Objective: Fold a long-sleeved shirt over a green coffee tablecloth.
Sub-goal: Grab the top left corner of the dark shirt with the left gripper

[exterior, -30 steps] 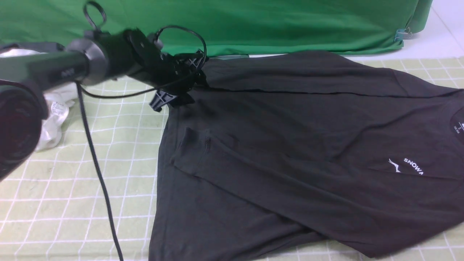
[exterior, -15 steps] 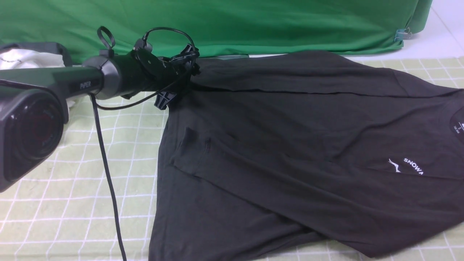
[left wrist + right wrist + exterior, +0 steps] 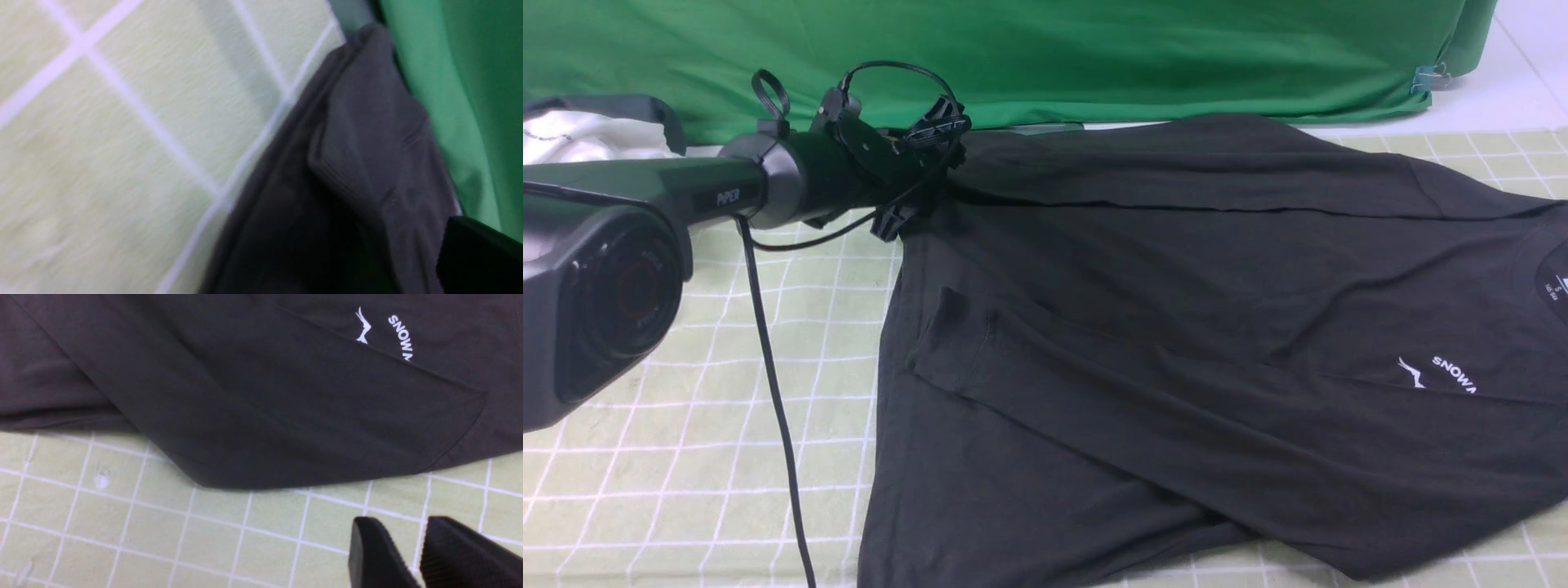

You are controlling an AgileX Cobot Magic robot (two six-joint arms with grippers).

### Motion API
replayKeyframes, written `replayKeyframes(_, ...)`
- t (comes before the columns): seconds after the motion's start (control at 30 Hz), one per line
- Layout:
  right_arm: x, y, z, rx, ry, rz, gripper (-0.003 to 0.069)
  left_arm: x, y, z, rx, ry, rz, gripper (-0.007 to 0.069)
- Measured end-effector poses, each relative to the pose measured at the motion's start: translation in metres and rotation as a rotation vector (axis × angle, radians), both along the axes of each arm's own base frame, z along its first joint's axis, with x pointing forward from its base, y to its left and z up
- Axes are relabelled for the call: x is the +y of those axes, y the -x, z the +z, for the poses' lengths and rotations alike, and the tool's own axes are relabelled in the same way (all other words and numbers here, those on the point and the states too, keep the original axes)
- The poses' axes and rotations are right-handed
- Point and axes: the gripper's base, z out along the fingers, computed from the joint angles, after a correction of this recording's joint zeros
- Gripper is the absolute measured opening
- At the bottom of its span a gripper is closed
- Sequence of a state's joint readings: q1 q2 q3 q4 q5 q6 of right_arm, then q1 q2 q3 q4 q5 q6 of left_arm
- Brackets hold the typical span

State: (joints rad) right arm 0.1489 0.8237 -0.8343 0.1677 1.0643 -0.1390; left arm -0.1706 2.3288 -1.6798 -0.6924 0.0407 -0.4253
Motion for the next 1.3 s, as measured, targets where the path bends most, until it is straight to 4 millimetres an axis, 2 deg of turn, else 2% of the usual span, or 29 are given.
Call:
replayKeyframes(0.13, 0.000, 0.000, 0.000, 0.000, 0.000, 0.000, 0.0195, 0.001, -0.006, 0.011, -0.061, -0.055, -0.021, 0.0151)
replayKeyframes(0.17, 0.000, 0.000, 0.000, 0.000, 0.000, 0.000, 0.0196, 0.002, -0.007, 0.013, -0.082, -0.082, -0.028, 0.0089)
replayKeyframes(0.23, 0.000, 0.000, 0.000, 0.000, 0.000, 0.000, 0.0196, 0.002, -0.008, 0.015, -0.095, -0.117, -0.049, 0.0038)
replayKeyframes(0.43, 0.000, 0.000, 0.000, -0.003, 0.000, 0.000, 0.0199, 0.002, -0.005, 0.013, -0.038, -0.173, -0.146, 0.0015)
replayKeyframes(0.67, 0.000, -0.002, 0.001, -0.030, -0.004, -0.002, 0.0206, 0.005, 0.010, 0.043, 0.053, -0.161, -0.280, 0.0015)
replayKeyframes(0.77, 0.000, -0.004, 0.002, -0.046, -0.007, -0.004, 0.0210, 0.006, 0.011, 0.043, 0.087, -0.104, -0.264, 0.0017)
replayKeyframes(0.9, 0.000, -0.004, 0.003, -0.051, -0.008, -0.004, 0.0218, 0.005, 0.009, 0.032, 0.121, -0.030, -0.223, 0.0046)
replayKeyframes(1.03, 0.000, -0.004, 0.003, -0.051, -0.008, -0.004, 0.0227, 0.005, 0.006, 0.009, 0.152, 0.002, -0.190, 0.0160)
replayKeyframes(1.17, 0.000, -0.004, 0.003, -0.051, -0.008, -0.004, 0.0235, 0.006, 0.004, 0.000, 0.154, 0.004, -0.172, 0.0267)
replayKeyframes(1.3, 0.000, -0.004, 0.003, -0.052, -0.008, -0.004, 0.0237, 0.008, 0.000, -0.001, 0.119, 0.002, -0.134, 0.0349)
